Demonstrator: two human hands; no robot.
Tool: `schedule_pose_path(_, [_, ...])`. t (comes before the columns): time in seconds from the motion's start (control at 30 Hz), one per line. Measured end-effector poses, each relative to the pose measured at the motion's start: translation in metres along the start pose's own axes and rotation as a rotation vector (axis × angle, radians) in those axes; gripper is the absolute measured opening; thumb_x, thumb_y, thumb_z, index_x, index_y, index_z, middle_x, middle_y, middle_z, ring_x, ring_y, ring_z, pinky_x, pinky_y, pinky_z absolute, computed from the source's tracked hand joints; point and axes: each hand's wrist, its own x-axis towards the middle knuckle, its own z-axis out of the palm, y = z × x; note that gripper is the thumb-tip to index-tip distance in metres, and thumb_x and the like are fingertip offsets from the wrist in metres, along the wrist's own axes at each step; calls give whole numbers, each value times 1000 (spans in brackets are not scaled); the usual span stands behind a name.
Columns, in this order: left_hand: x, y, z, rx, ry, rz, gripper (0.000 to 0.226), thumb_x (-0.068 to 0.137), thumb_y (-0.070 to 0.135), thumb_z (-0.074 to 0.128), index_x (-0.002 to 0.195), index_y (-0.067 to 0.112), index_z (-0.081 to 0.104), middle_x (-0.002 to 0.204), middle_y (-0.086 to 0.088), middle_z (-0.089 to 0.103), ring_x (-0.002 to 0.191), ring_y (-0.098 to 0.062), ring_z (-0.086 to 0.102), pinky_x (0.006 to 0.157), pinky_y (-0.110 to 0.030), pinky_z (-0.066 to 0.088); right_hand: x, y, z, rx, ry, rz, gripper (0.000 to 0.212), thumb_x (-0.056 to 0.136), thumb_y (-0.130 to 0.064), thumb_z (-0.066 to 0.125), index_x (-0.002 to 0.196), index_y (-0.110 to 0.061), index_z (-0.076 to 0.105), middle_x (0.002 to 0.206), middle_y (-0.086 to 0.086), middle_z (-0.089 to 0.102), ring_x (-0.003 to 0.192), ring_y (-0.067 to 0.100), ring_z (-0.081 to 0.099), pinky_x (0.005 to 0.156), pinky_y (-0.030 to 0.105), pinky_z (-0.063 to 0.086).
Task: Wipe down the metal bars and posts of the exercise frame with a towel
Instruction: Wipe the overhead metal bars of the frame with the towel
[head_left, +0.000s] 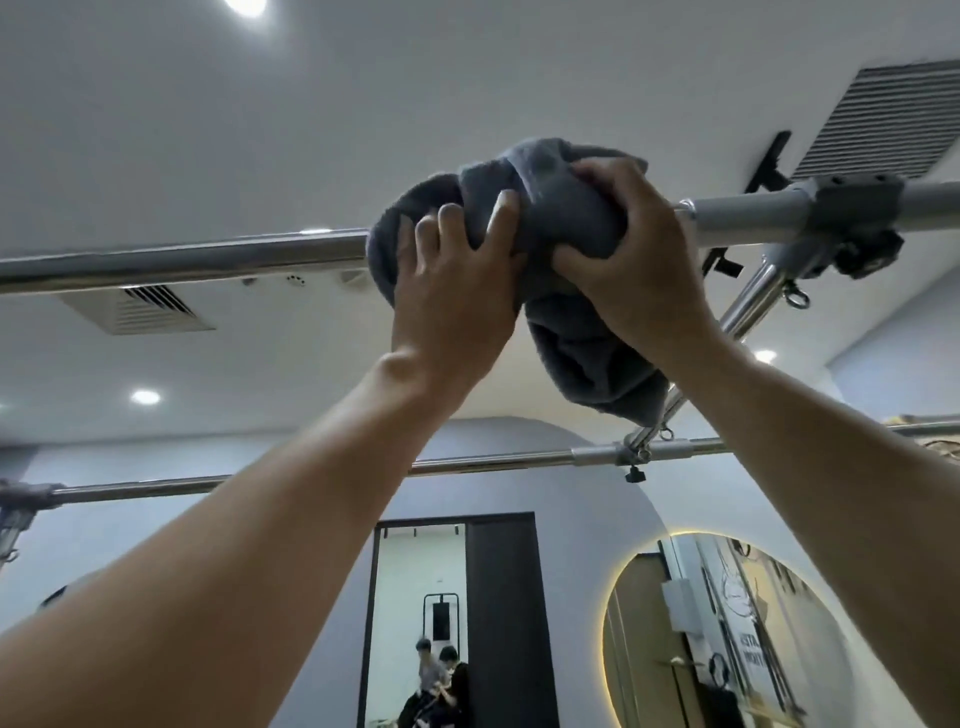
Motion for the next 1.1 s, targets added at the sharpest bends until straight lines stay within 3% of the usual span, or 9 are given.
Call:
schedule_pose_path(0.17, [37,32,-15,-100,-194,5,45,100,30,37,144,21,36,119,-18,58,109,-39,56,95,-47,41,32,10,-24,-66,121,197,49,70,-36,61,116,-21,60,99,-10,62,98,15,61,93,36,49])
schedule_pose_path(0.3, [39,-3,-20,-67,-177,-28,43,101,38,25,134,18,43,112,-18,63,103,-41,60,85,-44,43,44,-13,8,-34,40,163,53,74,-34,58,127,-31,56,112,-9,64,107,16,60,97,31,45])
schedule_pose_path(0.4, [10,-36,-26,33,-81,-35,59,94,49,23,135,13,47,109,-26,60,101,-45,58,87,-52,45,17,-18,19,46,-64,61,54,73,-30,64,127,-32,57,119,-10,63,106,10,59,96,24,44])
schedule_pose_path(0.57, [21,-3,-32,-8,-237,1,52,101,45,33,146,18,33,125,-21,54,114,-40,53,96,-48,40,33,-9,-1,41,33,129,50,74,-30,60,124,-24,62,111,-12,65,103,5,59,97,23,46])
schedule_pose_path(0.67, [28,-28,-32,19,-270,-55,55,102,44,29,150,19,24,125,-22,56,114,-41,55,98,-46,36,58,-27,25,6,-27,206,45,83,-29,60,128,-26,57,118,-6,63,112,14,57,98,25,43])
schedule_pose_path(0.87, [-9,-66,-46,149,-215,-42,68,94,51,25,142,6,40,117,-28,56,105,-46,56,88,-55,45,16,-43,50,13,-144,-28,55,81,-27,65,134,-29,53,127,-6,60,108,10,55,93,21,39])
schedule_pose_path(0.93, [-8,-57,-46,100,-301,-33,61,98,48,33,146,10,33,128,-25,50,116,-43,50,97,-54,40,11,-34,35,-23,-138,-50,54,81,-25,65,134,-28,53,127,-5,60,105,11,54,90,19,36])
schedule_pose_path(1.0, [4,-58,-46,54,-339,-50,58,100,46,35,150,18,25,136,-21,46,125,-40,43,105,-50,32,25,-34,34,-63,-121,-9,49,83,-25,62,131,-27,54,124,-3,62,108,16,57,92,22,38])
schedule_pose_path(1.1, [20,-73,-45,-10,-349,-147,52,102,43,32,148,20,27,136,-21,50,124,-41,46,103,-45,31,54,-49,59,-114,-74,116,44,83,-31,56,127,-28,55,119,2,65,111,26,58,94,34,43])
